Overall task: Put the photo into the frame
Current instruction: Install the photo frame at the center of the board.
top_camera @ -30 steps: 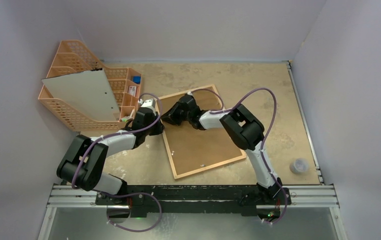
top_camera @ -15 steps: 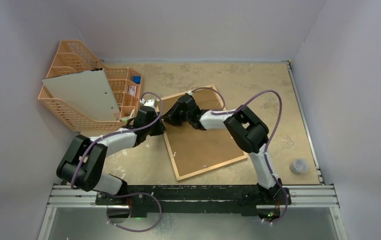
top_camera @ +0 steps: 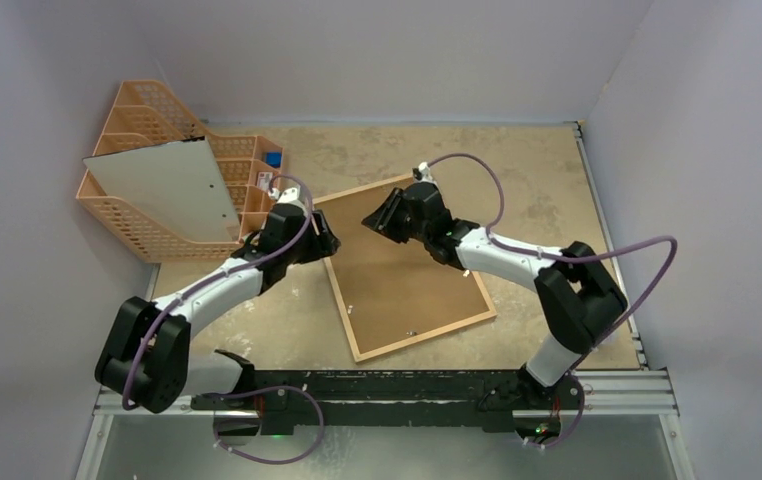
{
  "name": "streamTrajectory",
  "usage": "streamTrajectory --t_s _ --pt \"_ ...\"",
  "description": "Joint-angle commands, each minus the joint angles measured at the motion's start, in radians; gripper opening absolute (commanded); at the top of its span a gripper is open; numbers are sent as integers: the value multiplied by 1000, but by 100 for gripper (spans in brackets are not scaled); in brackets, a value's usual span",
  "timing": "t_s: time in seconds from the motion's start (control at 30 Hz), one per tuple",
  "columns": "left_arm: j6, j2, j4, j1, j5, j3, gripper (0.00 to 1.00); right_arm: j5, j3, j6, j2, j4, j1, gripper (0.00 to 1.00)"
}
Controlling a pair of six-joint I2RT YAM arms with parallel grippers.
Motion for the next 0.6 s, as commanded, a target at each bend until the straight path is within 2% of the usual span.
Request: streamTrajectory --t_s 0.0,0.13,0.33,0.47,0.57 --pt "-56 -1 -46 6 -145 72 60 19 -99 -111 -82 -52 7 35" --pt "-65 55 -53 6 -238 117 60 -84 -133 -158 -93 8 7 31" --pt "-65 208 -42 7 -291 206 60 -189 -178 -173 -63 132 7 29" --pt "-63 292 -76 12 -422 262 60 -209 -131 -214 -10 110 5 27" --pt "-47 342 -47 48 -385 279 58 -187 -129 -224 -18 98 -3 26"
